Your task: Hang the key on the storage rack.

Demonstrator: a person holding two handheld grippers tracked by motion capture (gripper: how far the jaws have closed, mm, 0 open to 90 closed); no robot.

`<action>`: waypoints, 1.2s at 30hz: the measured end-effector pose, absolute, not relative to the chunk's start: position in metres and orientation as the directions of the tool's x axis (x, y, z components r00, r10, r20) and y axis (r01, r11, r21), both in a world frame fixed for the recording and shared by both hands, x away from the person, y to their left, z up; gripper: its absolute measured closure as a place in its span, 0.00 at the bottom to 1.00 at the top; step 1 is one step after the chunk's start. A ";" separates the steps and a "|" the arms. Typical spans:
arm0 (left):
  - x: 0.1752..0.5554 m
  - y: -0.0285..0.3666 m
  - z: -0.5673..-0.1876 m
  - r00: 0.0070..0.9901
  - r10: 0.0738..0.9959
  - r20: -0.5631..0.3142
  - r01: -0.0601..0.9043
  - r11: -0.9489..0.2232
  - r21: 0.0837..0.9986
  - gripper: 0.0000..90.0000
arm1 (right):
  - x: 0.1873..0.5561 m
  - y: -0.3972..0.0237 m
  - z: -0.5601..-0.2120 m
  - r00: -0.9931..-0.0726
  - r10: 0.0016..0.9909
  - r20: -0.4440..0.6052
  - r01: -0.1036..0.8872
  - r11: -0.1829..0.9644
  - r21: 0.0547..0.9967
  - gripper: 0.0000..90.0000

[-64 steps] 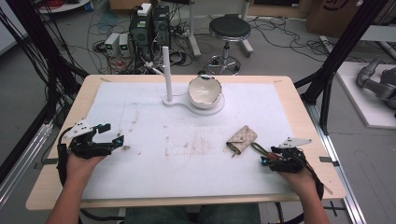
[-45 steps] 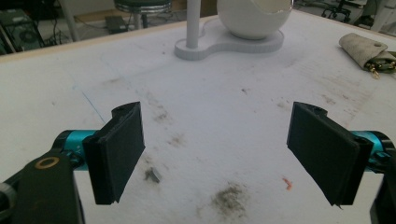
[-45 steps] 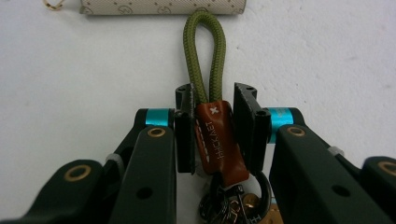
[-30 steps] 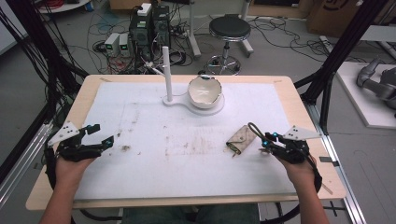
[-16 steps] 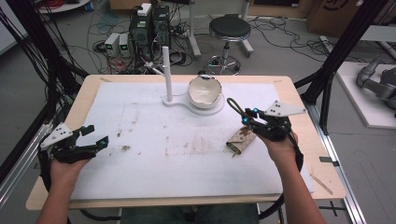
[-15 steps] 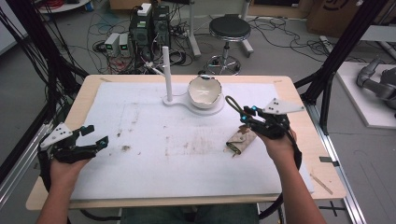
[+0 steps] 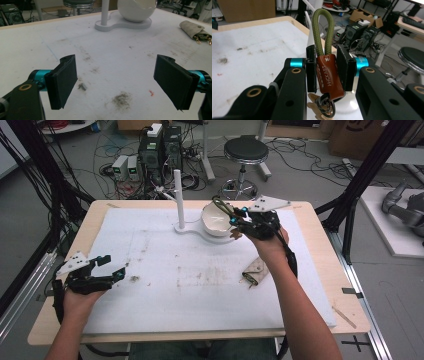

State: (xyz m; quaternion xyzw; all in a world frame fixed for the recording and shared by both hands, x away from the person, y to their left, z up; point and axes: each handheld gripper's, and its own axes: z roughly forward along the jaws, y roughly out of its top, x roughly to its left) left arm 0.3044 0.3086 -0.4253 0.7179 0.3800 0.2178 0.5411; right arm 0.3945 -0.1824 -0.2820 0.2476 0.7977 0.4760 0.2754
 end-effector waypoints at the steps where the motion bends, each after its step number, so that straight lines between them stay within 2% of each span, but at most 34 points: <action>1: 0.305 0.306 -0.425 0.622 0.777 -0.094 0.309 -0.133 0.942 0.21 | 0.394 -0.182 -0.282 -0.726 0.657 -0.204 0.133 0.424 0.896 0.81; 6: 0.306 0.296 -0.425 0.647 0.759 -0.073 0.301 -0.167 0.939 0.21 | 0.408 -0.158 -0.270 -0.744 0.630 -0.223 0.101 0.437 0.894 0.81; 15: 0.306 0.299 -0.425 0.641 0.764 -0.075 0.304 -0.162 0.939 0.21 | 0.426 -0.124 -0.265 -0.765 0.602 -0.228 0.087 0.448 0.890 0.81; 26: 0.307 0.302 -0.426 0.635 0.769 -0.081 0.309 -0.156 0.938 0.21 | 0.445 -0.081 -0.271 -0.777 0.570 -0.267 0.070 0.500 0.863 0.81; 36: 0.308 0.305 -0.428 0.633 0.770 -0.077 0.316 -0.166 0.934 0.21 | 0.461 -0.065 -0.280 -0.764 0.568 -0.306 0.068 0.543 0.837 0.81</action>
